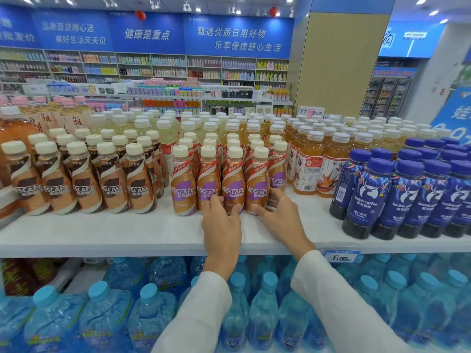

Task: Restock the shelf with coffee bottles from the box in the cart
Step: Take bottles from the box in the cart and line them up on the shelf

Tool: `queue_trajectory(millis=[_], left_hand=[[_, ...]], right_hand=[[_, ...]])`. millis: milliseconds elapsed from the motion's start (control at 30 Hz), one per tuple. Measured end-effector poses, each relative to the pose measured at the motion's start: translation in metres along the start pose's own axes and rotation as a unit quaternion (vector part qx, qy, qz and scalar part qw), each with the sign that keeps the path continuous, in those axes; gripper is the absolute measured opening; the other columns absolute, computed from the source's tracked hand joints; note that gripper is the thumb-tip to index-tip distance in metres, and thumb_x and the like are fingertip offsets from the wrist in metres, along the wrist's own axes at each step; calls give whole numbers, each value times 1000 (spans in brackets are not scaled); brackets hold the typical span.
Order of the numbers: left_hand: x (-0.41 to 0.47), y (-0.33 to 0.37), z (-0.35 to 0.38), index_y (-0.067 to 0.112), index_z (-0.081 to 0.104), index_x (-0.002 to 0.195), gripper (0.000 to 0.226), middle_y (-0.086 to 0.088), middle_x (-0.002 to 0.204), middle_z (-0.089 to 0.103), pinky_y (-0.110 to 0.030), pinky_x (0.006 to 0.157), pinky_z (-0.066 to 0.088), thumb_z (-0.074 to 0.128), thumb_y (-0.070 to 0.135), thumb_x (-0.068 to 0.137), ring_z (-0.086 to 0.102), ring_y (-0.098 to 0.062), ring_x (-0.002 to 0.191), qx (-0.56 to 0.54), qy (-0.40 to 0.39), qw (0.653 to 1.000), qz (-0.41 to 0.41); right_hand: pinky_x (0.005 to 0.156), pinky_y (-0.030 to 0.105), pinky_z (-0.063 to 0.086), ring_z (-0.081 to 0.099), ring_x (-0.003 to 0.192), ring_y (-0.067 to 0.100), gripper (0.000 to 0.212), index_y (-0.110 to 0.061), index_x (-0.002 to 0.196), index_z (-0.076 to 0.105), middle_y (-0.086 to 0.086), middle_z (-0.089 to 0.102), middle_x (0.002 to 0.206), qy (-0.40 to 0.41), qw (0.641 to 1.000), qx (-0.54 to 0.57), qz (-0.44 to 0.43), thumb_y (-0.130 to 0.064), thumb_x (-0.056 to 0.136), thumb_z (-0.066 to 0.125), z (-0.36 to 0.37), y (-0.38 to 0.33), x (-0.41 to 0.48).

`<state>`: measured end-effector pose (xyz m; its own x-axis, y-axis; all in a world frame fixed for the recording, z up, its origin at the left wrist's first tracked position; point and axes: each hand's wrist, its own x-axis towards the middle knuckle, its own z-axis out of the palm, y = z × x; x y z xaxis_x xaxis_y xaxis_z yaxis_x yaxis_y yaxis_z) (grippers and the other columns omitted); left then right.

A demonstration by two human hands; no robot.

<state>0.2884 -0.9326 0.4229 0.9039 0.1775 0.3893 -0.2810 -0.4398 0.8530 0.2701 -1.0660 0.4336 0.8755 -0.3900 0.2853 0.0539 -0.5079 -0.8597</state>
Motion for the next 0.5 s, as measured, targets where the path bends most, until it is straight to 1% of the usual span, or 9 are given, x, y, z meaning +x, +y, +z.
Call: queue_trajectory(millis=[133, 233, 300, 333, 367, 400, 433, 500], left_hand=[[-2, 1, 0, 18, 55, 117, 33, -3, 124, 60, -34, 92, 52, 71, 35, 93, 59, -20, 109, 7, 3, 1000, 4], [-4, 1, -1, 18, 54, 120, 38, -3, 124, 59, -36, 93, 52, 71, 37, 92, 59, -21, 111, 24, 4, 1000, 10], [-6, -1, -2, 18, 53, 117, 37, -3, 122, 59, -37, 94, 52, 72, 37, 91, 59, -21, 109, 35, 4, 999, 22], [-8, -2, -4, 18, 52, 115, 36, -2, 120, 59, -36, 92, 52, 72, 37, 91, 59, -21, 107, 40, 5, 999, 29], [-10, -2, -6, 18, 52, 113, 35, -2, 118, 59, -33, 90, 50, 71, 37, 91, 58, -21, 105, 50, 4, 998, 33], [-12, -3, -9, 17, 52, 113, 34, -3, 116, 59, -30, 87, 46, 71, 37, 92, 58, -22, 104, 62, 2, 997, 37], [-15, -5, -13, 16, 53, 114, 34, -3, 116, 60, -29, 86, 43, 69, 36, 92, 58, -23, 104, 73, 1, 997, 38], [-23, -10, -23, 15, 54, 125, 39, -4, 121, 60, -31, 91, 43, 66, 35, 94, 57, -24, 111, 96, -2, 995, 24]], right_hand=[[68, 1, 38, 55, 102, 1, 58, -21, 140, 51, -7, 63, 131, -3, 1000, -4, -4, -27, 89, 76, 0, -1, -3], [74, 2, 38, 57, 108, 5, 58, -21, 142, 50, -10, 61, 126, -11, 1000, 3, -5, -26, 90, 75, 0, -1, -4], [83, 9, 45, 59, 110, 7, 59, -22, 143, 49, -8, 62, 129, -16, 1000, 3, -11, -28, 90, 75, 0, 0, -4], [89, 16, 49, 60, 113, 8, 60, -23, 144, 49, -8, 62, 132, -19, 1000, 3, -11, -30, 90, 75, -1, 0, -5], [96, 24, 51, 61, 117, 11, 60, -23, 144, 49, -7, 62, 134, -21, 1000, 7, -13, -33, 91, 74, -3, 0, -8], [100, 28, 50, 60, 118, 12, 58, -24, 144, 49, -7, 62, 135, -23, 1000, 8, -14, -34, 91, 72, -5, -1, -12], [101, 30, 49, 60, 119, 13, 55, -24, 142, 50, -7, 61, 135, -22, 1000, 10, -18, -35, 93, 71, -8, -1, -17], [102, 32, 48, 58, 121, 14, 51, -23, 141, 51, -7, 59, 139, -16, 1000, 3, -23, -35, 95, 68, -14, 0, -32]])
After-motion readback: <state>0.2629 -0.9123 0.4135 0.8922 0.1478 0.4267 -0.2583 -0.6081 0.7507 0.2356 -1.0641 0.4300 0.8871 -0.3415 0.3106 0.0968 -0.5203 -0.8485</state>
